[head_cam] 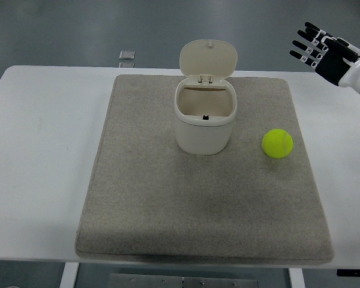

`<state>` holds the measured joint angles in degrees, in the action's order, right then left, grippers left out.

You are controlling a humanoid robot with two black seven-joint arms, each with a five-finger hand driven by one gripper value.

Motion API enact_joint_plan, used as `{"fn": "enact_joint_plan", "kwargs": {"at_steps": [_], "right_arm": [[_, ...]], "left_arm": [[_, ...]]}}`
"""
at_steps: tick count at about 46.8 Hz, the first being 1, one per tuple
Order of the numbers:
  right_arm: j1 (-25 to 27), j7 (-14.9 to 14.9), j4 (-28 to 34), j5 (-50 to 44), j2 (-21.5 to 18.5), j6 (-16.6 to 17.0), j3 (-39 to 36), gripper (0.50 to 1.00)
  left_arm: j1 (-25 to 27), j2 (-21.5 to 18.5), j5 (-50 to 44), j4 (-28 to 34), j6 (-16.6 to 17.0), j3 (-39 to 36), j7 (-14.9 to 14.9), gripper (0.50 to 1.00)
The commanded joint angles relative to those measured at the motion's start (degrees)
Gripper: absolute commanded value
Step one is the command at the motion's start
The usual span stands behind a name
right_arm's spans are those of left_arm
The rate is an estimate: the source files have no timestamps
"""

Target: Pick up the tennis ball and place it in the box.

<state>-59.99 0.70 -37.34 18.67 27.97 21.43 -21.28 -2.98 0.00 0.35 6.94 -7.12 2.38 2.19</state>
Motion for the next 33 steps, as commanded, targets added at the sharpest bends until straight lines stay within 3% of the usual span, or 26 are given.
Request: {"fn": "enact_joint_plan", "kwargs": {"at_steps": [1,18,24,33], "right_arm": [[-0.04,0.01,-0.01,-1.96,0.42,0.19,-0.08,0.911],[-0.04,-0.35,-0.98,-9.7,0.68,0.28,0.1,0.911],[-1.53,-2.36,-1.77,-14.7,0.68,0.19,0.19,0.911],[-3.11,-3.07,-1.77,-22.45,1.91,0.1,-0.43,0.909]], "left_arm": [[-0.09,0.0,0.0,0.0,0.0,-0.01,0.01,0.996],[0.0,0.0,0.0,0.0,0.0,-0.01,0.01,0.996],[0.0,0.0,0.0,0.0,0.0,-0.01,0.01,0.996],[0.0,0.0,0.0,0.0,0.0,-0.01,0.01,0.996]]}}
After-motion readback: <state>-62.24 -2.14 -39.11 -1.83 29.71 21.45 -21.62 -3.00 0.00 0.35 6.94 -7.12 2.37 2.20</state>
